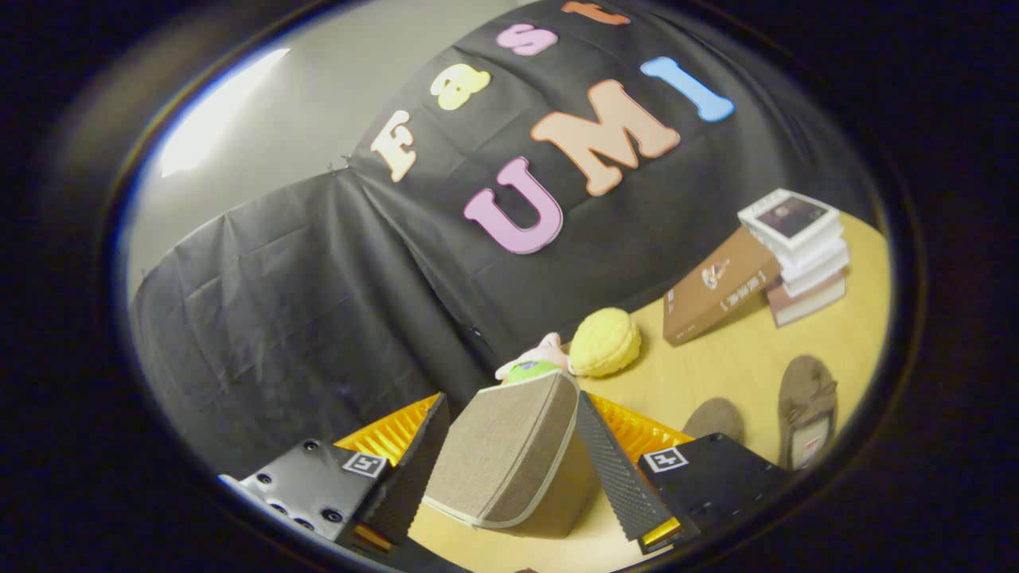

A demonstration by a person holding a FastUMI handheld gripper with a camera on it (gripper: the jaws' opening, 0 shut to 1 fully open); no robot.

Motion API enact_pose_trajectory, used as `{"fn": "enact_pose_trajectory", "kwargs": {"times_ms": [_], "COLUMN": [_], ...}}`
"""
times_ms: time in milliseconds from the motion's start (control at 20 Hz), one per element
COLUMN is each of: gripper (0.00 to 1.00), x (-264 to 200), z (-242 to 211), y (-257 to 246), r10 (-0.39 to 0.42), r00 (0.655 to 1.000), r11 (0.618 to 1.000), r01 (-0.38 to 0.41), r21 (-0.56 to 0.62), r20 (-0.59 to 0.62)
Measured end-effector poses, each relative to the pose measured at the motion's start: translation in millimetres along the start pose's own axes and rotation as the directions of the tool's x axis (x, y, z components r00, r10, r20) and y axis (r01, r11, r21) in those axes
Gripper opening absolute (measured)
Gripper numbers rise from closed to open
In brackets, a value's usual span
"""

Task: Open the storage box then place both shoes into the box .Put the left shoe in first, then the right shoe, with the right side of both shoes facing outward in a uniform manner.

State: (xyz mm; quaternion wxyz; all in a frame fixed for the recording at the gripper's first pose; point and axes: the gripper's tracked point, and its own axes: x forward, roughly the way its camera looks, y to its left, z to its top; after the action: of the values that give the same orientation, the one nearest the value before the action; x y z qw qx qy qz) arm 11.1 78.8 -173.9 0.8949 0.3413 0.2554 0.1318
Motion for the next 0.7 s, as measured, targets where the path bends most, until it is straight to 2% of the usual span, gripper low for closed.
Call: {"fn": "enact_pose_trajectory", "kwargs": {"times_ms": [200, 350, 700], "gripper": [1.0, 1.0, 1.0], "x": [16.3, 30.0, 44.9], "z": [-30.2, -59.8, -107.6], "y": [-14.0, -17.0, -18.1], "r10": [0.017, 0.061, 0.17], "r00": [0.996, 0.982, 0.944], "r11": [0.991, 0.978, 0.918], "r01": [-0.005, -0.023, -0.048], "r21": [0.13, 0.209, 0.393], "r20": [-0.091, -0.179, -0.281]}}
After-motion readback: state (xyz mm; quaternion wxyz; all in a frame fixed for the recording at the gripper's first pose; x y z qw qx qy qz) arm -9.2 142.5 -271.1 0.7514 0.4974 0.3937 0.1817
